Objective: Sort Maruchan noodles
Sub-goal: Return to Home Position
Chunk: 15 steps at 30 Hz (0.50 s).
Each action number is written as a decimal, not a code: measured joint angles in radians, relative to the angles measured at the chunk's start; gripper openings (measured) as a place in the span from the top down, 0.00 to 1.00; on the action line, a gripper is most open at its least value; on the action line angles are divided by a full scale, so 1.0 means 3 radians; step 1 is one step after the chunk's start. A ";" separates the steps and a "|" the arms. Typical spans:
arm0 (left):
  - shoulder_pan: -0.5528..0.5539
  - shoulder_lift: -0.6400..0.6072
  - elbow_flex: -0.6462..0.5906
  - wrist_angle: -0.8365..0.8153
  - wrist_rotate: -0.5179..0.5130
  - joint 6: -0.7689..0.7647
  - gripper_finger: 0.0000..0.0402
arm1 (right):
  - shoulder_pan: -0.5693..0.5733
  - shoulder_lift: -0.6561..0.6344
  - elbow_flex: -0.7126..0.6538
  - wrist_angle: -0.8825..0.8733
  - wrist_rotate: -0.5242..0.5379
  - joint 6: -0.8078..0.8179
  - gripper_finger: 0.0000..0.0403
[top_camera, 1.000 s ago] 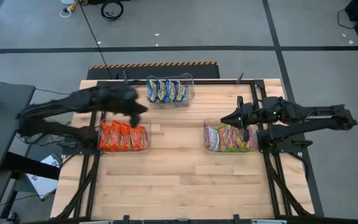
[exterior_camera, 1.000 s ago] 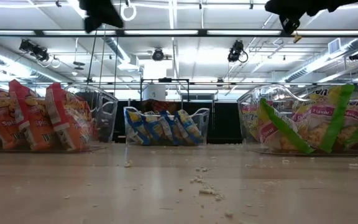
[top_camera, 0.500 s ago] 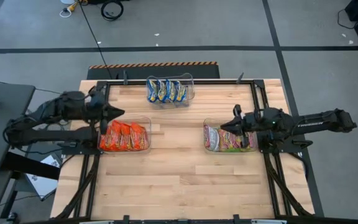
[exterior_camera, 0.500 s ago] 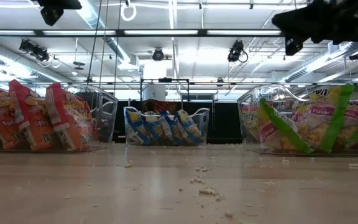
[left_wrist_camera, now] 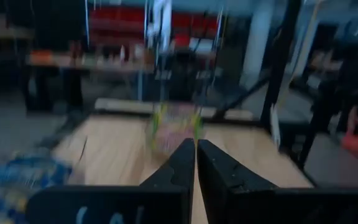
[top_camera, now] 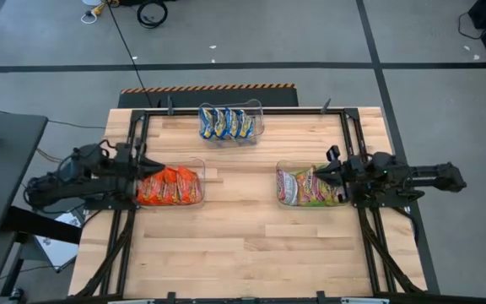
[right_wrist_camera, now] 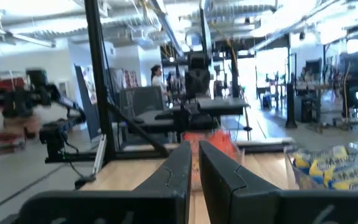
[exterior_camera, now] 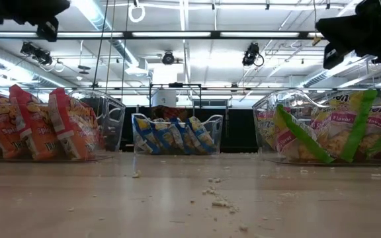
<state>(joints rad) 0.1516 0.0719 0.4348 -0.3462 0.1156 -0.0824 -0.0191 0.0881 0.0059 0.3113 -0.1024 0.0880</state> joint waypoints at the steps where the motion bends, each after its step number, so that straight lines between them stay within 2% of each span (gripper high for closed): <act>1: 0.0000 -0.0053 -0.0111 0.0187 0.0018 -0.0011 0.94 | -0.0003 -0.0071 0.0000 -0.0041 -0.0001 -0.0005 0.91; 7: 0.0003 -0.0156 -0.0815 0.1008 -0.0320 -0.0113 0.94 | -0.0006 -0.0285 0.0001 -0.0279 -0.0020 0.0069 0.91; 12: -0.0138 -0.0158 -0.1102 0.1599 -0.0077 -0.0129 0.94 | -0.0006 -0.0275 0.0001 -0.0348 -0.0125 0.0070 0.91; 15: -0.0277 -0.0174 -0.1196 0.1606 -0.0209 -0.0022 0.94 | -0.0006 -0.0275 0.0001 -0.0355 -0.0066 0.0056 0.91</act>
<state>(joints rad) 0.0686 0.0198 0.0759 0.1356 0.0529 -0.0890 -0.0208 0.0055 0.0063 0.2047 -0.1222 0.1048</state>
